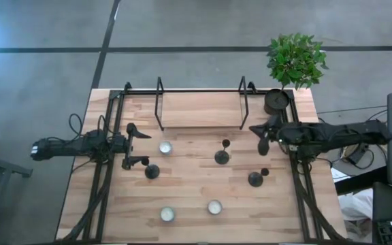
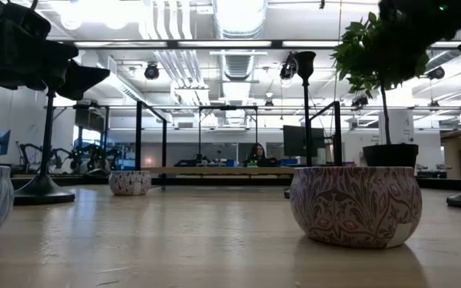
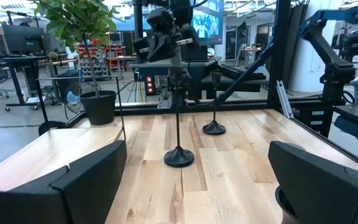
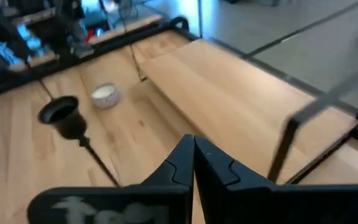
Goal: Pick & Place candle stick holders
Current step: Put the top black candle holder on the shelf
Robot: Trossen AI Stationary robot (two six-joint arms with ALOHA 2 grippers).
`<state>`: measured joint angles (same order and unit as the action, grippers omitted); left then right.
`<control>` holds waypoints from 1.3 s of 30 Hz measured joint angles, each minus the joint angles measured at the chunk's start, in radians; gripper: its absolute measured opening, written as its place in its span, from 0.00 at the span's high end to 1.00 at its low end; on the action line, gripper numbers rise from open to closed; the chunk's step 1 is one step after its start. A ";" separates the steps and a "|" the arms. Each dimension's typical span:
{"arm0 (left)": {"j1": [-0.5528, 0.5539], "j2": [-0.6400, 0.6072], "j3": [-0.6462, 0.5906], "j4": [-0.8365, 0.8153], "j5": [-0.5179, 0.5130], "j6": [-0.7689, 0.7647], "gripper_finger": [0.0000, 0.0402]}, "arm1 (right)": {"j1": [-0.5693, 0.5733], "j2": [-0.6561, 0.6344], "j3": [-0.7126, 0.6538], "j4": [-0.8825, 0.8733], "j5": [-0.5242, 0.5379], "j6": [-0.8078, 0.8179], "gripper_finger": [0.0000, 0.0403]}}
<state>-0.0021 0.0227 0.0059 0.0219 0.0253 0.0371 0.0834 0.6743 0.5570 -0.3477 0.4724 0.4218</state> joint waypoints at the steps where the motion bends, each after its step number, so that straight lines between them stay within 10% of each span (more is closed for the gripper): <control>1: 0.000 0.000 0.000 0.000 0.000 0.000 0.01 | 0.000 0.027 0.021 -0.005 -0.026 0.006 0.98; 28: -0.001 0.001 0.000 0.000 0.000 0.000 0.01 | -0.001 0.444 0.073 0.089 -0.263 0.119 0.97; 39: -0.001 0.001 0.000 0.000 0.000 0.000 0.01 | -0.001 0.468 0.073 0.124 -0.298 0.121 0.68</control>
<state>-0.0029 0.0235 0.0059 0.0219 0.0250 0.0372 0.0826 1.1423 0.6304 -0.2237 0.1741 0.5430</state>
